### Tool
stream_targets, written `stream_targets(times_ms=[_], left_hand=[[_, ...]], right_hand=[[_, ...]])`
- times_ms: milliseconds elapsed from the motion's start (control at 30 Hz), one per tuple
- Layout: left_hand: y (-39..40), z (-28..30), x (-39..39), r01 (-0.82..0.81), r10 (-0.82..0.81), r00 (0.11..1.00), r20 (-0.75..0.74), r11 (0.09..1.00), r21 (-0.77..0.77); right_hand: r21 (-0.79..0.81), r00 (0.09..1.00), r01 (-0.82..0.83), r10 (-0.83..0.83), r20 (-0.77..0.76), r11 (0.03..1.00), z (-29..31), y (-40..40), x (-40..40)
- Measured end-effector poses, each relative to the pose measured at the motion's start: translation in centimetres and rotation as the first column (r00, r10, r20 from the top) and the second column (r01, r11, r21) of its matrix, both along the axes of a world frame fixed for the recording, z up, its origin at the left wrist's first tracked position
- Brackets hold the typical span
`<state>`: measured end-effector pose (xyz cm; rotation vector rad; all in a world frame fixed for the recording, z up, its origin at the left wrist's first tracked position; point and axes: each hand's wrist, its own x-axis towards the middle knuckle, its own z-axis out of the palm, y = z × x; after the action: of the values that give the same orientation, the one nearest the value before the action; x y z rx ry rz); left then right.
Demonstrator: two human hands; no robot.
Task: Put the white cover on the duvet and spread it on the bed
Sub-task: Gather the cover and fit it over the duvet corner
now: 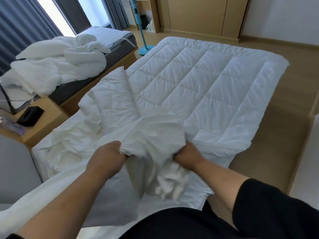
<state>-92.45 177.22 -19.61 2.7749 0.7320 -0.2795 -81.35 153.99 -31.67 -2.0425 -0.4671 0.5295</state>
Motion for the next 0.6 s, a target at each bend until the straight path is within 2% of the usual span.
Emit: stream_targets(times_ms=[67, 133, 200, 267, 333, 467, 600], left_hand=[[2.4, 1.5, -0.9, -0.039, 0.038, 0.999, 0.033, 0.998, 0.046], [4.2, 2.8, -1.9, -0.067, 0.061, 0.996, 0.059, 0.992, 0.103], [5.1, 3.6, -2.5, -0.081, 0.068, 0.994, 0.090, 0.987, 0.140], [5.2, 4.2, -2.6, -0.101, 0.085, 0.987, 0.134, 0.987, 0.121], [4.6, 4.2, -2.3, -0.107, 0.089, 0.982, 0.165, 0.989, 0.099], [4.7, 3.2, -2.8, -0.126, 0.115, 0.982, 0.148, 0.990, 0.062], [7.7, 3.2, -5.9, -0.272, 0.270, 0.961, 0.059, 0.961, 0.040]], right_hand=[[-0.250, 0.995, -0.014, 0.038, 0.089, 0.968, 0.0, -4.1, 3.6], [-0.388, 0.990, 0.086, -0.035, 0.137, 0.918, 0.5, -8.5, 7.8], [-0.420, 0.966, 0.213, -0.126, 0.225, 0.882, 2.5, -11.3, 11.2], [-0.372, 0.917, 0.349, -0.231, 0.326, 0.860, 4.0, -12.0, 13.7], [-0.368, 0.889, 0.420, -0.294, 0.351, 0.829, 4.0, -11.5, 15.0], [-0.565, 0.928, 0.372, -0.310, 0.207, 0.737, 1.9, -10.3, 15.3], [-0.608, 0.944, 0.298, -0.136, 0.299, 0.736, 1.1, -10.6, 16.7]])
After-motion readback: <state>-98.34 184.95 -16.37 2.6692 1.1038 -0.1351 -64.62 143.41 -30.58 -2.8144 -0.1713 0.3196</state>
